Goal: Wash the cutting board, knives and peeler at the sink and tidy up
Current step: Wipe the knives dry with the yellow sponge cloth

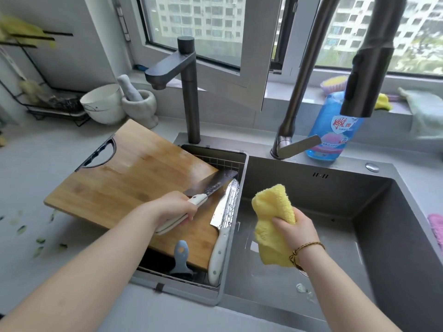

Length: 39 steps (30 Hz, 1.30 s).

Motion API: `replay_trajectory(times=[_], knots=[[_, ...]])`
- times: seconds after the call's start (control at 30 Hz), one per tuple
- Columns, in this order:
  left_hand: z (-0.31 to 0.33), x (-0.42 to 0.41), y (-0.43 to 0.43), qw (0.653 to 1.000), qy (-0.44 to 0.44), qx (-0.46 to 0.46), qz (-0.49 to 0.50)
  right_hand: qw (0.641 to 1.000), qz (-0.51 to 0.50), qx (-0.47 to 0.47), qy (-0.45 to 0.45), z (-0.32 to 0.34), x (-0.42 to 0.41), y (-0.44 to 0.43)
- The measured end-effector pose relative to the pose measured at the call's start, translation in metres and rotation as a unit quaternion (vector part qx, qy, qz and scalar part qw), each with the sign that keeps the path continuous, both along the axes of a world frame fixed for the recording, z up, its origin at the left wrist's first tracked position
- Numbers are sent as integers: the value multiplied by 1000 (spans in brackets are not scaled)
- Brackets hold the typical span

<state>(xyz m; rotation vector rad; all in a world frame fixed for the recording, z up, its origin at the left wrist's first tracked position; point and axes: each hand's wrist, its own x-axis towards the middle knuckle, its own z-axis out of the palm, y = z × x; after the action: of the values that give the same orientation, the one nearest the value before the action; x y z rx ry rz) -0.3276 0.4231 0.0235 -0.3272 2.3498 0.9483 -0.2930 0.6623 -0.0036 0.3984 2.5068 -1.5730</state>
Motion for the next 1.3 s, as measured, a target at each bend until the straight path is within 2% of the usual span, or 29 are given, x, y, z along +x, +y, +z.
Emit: replay_trajectory(times=[0.2, 0.3, 0.43, 0.5, 0.57, 0.67, 0.83, 0.93, 1.03, 1.07, 1.13, 1.3], knots=[[-9, 21, -1, 992, 121, -11, 14, 999, -19, -24, -17, 1, 0, 6], [-11, 33, -5, 986, 154, -58, -19, 998, -44, -45, -6, 1, 1, 8], [-15, 48, 1, 961, 206, -162, -89, 988, -130, -78, 20, -8, 11, 13], [-21, 51, 5, 949, 218, -189, -130, 979, -181, -88, 19, -15, 17, 19], [-29, 52, 8, 943, 216, -201, -156, 974, -216, -61, 22, -19, 23, 24], [-41, 53, 15, 946, 205, -187, -168, 971, -227, -23, 75, -19, 30, 22], [-56, 53, 23, 941, 205, -180, -199, 972, -144, 63, 172, -12, 16, -1], [-61, 52, 25, 940, 204, -177, -209, 977, -22, 164, 138, -19, -1, -19], [-62, 50, 21, 944, 194, -169, -206, 946, 75, 290, 126, -31, -8, -34], [-62, 50, 20, 946, 190, -168, -204, 939, 102, 314, 94, -34, -9, -39], [-61, 50, 18, 947, 183, -167, -202, 940, 140, 309, 26, -40, -10, -43], [-56, 48, 22, 948, 171, -169, -208, 939, 133, 306, 84, -45, -10, -52]])
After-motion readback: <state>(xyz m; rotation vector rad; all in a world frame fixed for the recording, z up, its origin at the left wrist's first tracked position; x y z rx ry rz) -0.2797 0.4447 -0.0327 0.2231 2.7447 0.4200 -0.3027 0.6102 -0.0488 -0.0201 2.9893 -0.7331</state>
